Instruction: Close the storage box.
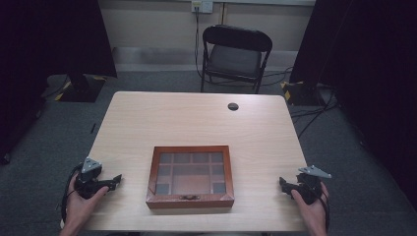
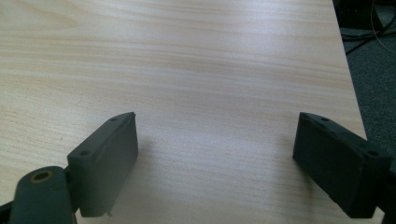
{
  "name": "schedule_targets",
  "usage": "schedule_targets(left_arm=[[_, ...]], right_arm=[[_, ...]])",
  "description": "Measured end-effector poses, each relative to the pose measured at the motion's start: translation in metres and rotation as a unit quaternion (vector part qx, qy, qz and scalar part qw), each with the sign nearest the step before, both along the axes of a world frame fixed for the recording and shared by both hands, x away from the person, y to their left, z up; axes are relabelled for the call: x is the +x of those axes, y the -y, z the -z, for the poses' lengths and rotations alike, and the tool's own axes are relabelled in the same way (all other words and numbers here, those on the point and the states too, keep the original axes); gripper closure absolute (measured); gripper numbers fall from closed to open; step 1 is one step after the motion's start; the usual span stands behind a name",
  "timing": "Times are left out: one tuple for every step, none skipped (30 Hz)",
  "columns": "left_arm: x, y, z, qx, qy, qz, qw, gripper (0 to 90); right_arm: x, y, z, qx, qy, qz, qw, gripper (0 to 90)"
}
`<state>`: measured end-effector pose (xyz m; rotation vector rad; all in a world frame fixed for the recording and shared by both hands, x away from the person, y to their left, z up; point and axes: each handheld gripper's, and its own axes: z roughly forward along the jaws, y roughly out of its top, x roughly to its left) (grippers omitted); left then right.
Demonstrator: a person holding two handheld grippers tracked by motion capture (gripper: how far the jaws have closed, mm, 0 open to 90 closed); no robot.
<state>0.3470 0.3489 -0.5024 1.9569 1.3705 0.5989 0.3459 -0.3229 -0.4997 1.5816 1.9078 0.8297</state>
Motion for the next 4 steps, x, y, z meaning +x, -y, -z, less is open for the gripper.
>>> schedule_targets(left_arm=[[0.0004, 0.0006, 0.0002, 0.000, 0.000, -0.004, 1.0000, 13.6], [0.0007, 0.0009, 0.0003, 0.000, 0.001, -0.006, 1.0000, 13.4], [0.0007, 0.0008, 0.0003, 0.000, 0.001, -0.006, 1.0000, 13.3], [0.0007, 0.0008, 0.0003, 0.000, 0.001, -0.006, 1.0000, 13.3]], right_arm=[[-0.0001, 0.0000, 0.0001, 0.001, 0.000, -0.001, 1.0000, 13.4], [0.0000, 0.0000, 0.0000, 0.000, 0.000, 0.000, 1.0000, 13.4], [-0.0001, -0.0001, 0.0000, 0.000, 0.000, 0.000, 1.0000, 13.4], [-0.0001, 0.0000, 0.0000, 0.000, 0.000, 0.000, 1.0000, 13.4]])
